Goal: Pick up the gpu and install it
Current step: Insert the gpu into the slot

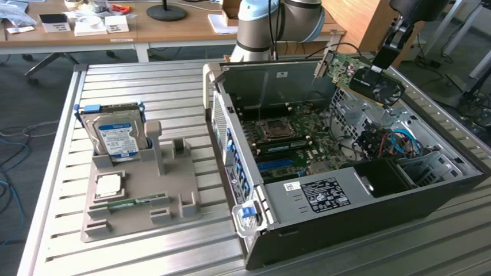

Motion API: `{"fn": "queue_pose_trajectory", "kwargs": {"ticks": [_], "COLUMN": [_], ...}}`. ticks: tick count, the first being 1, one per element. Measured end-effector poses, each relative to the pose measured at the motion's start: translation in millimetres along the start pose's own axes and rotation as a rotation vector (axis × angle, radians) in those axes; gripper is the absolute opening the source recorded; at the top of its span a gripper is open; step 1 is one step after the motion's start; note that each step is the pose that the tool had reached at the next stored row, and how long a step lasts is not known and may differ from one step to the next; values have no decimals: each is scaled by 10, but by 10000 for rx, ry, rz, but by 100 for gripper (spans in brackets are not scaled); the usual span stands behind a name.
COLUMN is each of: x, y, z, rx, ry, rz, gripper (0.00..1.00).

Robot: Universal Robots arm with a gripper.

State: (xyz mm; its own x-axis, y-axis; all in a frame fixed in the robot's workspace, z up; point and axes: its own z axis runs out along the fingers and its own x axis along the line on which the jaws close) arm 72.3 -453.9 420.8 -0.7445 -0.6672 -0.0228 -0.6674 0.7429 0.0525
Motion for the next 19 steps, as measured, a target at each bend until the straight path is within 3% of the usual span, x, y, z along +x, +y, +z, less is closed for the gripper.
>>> {"fn": "queue_pose_trajectory", "kwargs": {"ticks": [19], "x": [0], "y": [0], "z": [0], "rx": [-1], "ry": [3], "rz": [-57], "gripper": [27]}}
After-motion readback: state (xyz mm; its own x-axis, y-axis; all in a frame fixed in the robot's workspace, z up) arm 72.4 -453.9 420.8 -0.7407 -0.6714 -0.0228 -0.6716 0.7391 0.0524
